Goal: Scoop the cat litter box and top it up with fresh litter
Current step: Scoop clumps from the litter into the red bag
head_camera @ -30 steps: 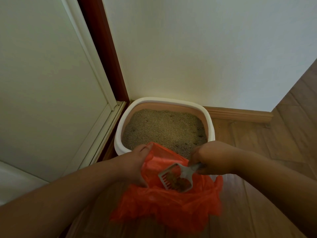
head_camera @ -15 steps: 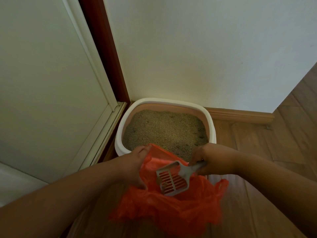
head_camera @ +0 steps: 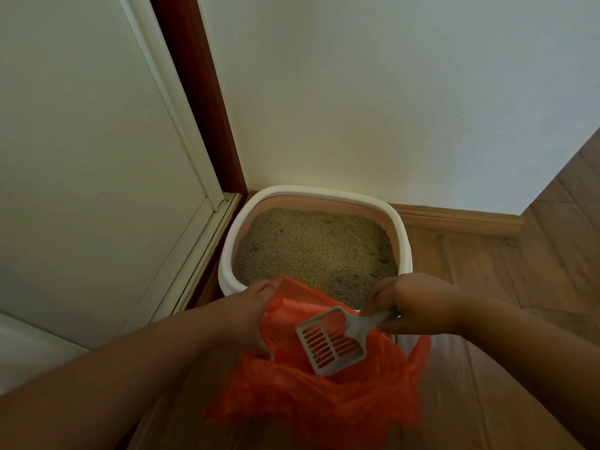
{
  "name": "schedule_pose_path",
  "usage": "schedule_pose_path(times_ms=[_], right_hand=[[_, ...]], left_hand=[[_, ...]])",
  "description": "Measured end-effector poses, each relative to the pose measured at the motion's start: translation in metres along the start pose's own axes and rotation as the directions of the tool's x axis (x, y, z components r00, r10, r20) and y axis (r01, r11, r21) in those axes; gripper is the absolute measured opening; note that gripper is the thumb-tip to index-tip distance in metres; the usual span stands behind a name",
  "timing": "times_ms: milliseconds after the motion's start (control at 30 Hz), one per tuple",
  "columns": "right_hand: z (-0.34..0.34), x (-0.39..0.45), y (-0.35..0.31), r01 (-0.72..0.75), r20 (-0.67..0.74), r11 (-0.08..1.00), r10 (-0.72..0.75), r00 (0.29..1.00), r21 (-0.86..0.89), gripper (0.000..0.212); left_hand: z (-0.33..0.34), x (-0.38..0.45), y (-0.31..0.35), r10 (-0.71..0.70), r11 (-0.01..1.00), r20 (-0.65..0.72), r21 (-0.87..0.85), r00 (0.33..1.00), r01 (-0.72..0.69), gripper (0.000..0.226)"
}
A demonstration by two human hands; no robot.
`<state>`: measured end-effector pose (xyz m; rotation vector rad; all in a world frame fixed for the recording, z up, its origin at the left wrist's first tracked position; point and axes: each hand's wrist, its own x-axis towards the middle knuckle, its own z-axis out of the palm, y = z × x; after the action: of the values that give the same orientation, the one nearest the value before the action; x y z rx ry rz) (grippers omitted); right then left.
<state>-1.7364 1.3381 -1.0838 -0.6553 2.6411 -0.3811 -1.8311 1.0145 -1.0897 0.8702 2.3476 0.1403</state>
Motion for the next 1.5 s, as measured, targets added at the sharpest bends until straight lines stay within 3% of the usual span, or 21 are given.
schedule_pose_path(times_ms=[133, 267, 400, 567, 967, 1233, 1400, 1500], right_hand=[[0.005, -0.003, 0.010, -0.171, -0.037, 0.909, 0.200, 0.979, 0.379, 0.024], [0.015, -0.003, 0.018, -0.288, -0.065, 0.676, 0.445, 0.893, 0.678, 0.020], [0.017, -0.002, 0.022, -0.340, -0.075, 0.629, 0.538, 0.840, 0.699, 0.017], [0.013, -0.008, 0.029, -0.312, -0.012, 0.610, 0.467, 0.884, 0.728, 0.018], [0.010, -0.003, 0.048, -0.243, -0.081, 0.427, 0.613, 0.786, 0.871, 0.024], [-0.011, 0.014, 0.061, -0.223, -0.138, 0.398, 0.700, 0.700, 0.890, 0.018], [-0.016, 0.020, 0.066, -0.193, -0.120, 0.301, 0.772, 0.624, 0.934, 0.022], [-0.006, 0.025, 0.060, -0.232, -0.022, 0.191, 0.814, 0.580, 0.954, 0.027]], left_hand=[[-0.001, -0.002, -0.007, -0.006, 1.000, -0.017, -0.017, 1.000, 0.006, 0.142], [0.001, -0.002, -0.007, -0.024, 0.999, -0.022, -0.032, 0.999, 0.024, 0.142], [0.002, -0.001, -0.007, -0.041, 0.998, -0.018, -0.043, 0.999, 0.040, 0.142], [0.003, 0.001, -0.013, -0.074, 0.995, -0.025, -0.066, 0.997, 0.072, 0.142], [0.003, 0.007, -0.017, -0.060, 0.995, -0.023, -0.077, 0.998, 0.058, 0.143], [0.005, 0.016, -0.014, -0.039, 0.996, -0.029, -0.078, 0.999, 0.036, 0.143], [0.008, 0.017, -0.015, -0.021, 0.995, -0.017, -0.095, 1.000, 0.019, 0.143], [0.009, 0.015, -0.015, -0.008, 0.993, -0.010, -0.114, 1.000, 0.007, 0.142]])
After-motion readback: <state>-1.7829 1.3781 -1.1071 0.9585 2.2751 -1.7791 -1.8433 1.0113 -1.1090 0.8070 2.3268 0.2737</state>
